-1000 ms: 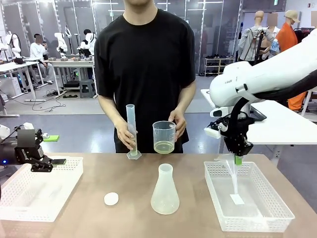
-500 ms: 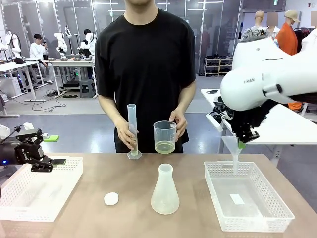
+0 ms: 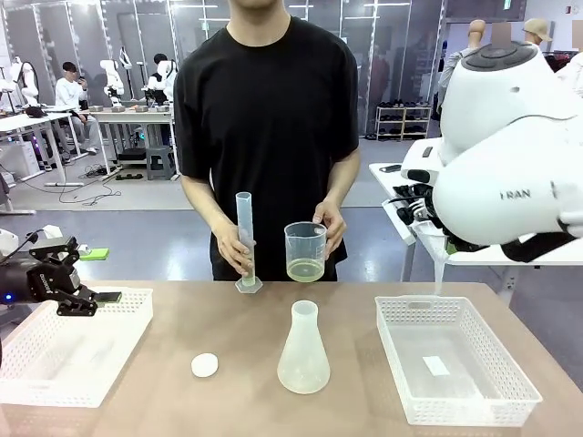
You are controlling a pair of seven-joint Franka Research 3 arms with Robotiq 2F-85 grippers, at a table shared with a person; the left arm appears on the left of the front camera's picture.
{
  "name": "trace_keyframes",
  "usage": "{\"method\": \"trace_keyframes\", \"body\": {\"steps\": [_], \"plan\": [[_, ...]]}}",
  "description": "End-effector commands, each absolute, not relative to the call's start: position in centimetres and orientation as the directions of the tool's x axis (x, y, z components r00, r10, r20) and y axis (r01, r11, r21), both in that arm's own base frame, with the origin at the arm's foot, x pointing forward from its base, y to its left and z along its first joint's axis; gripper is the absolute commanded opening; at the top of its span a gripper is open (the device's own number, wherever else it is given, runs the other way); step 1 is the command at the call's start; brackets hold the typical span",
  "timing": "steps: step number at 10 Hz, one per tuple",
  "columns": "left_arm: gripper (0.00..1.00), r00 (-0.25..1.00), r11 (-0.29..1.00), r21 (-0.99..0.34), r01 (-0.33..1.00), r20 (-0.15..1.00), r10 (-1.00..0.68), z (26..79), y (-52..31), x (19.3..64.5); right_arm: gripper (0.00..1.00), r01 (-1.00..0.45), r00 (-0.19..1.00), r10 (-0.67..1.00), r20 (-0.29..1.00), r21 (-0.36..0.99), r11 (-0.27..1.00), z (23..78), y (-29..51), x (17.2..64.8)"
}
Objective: Prepare the solutions needed for the experiment.
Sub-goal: Pick up the Plastic Funnel and insert it into the Big flask.
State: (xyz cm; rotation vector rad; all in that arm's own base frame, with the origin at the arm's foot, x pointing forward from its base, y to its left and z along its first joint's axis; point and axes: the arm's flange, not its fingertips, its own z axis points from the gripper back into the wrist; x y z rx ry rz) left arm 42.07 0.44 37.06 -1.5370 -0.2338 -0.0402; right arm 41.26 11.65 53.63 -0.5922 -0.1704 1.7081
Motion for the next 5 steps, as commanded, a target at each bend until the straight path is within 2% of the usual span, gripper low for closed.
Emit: {"method": "trace_keyframes", "body": {"steps": [1,5], "plan": [[1.0,0.976,0.037,-0.983,0.178,0.181,0.12,37.15,0.45,42.08,0.0,-0.847,-0.077,0.953,-0.292,-0.485,-0.217,52.87,11.8,39.85],[1.0,0.976,0.037,-0.983,0.178,0.181,0.12,37.15,0.45,42.08,0.0,-0.864,-0.107,0.95,-0.294,-0.446,-0.235,53.71,11.87,40.39]]}}
